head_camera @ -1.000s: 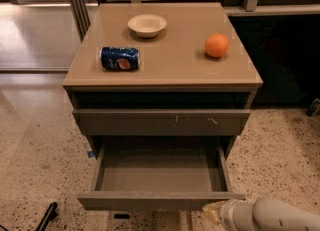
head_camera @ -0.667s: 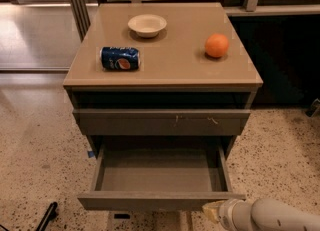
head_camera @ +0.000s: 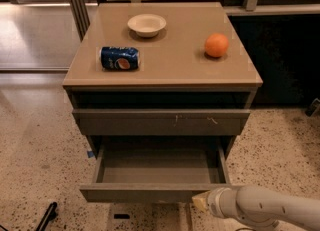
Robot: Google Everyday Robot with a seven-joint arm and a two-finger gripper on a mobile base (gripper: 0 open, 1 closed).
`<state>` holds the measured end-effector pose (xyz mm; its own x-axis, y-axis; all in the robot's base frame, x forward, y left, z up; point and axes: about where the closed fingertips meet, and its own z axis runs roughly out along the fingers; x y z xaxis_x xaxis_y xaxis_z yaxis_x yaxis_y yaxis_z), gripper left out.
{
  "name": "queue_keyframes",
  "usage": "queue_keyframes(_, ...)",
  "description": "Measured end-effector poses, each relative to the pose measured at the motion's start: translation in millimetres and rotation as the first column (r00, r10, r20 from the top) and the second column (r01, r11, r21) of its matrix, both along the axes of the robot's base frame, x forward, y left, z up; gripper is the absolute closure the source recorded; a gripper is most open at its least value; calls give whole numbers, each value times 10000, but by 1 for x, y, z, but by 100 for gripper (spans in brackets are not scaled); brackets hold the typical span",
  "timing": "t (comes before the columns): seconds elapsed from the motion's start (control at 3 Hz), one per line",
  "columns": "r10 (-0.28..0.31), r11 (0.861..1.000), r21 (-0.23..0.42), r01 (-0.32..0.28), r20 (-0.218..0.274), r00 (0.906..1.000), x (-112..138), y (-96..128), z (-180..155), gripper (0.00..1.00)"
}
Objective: Close middle drawer
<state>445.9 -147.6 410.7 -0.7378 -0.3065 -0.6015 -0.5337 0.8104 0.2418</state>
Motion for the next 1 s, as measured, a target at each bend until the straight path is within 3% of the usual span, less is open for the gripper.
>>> queue_keyframes(0.33,1,10000,0,-1,0,10000,-2,0,0,100)
queue_keyframes(0.67,655,9977,-205,-649,329,9973,31,20,11,100)
queue_keyframes(1.0,824,9963,-272,-813,422,9957,37,25,13,100)
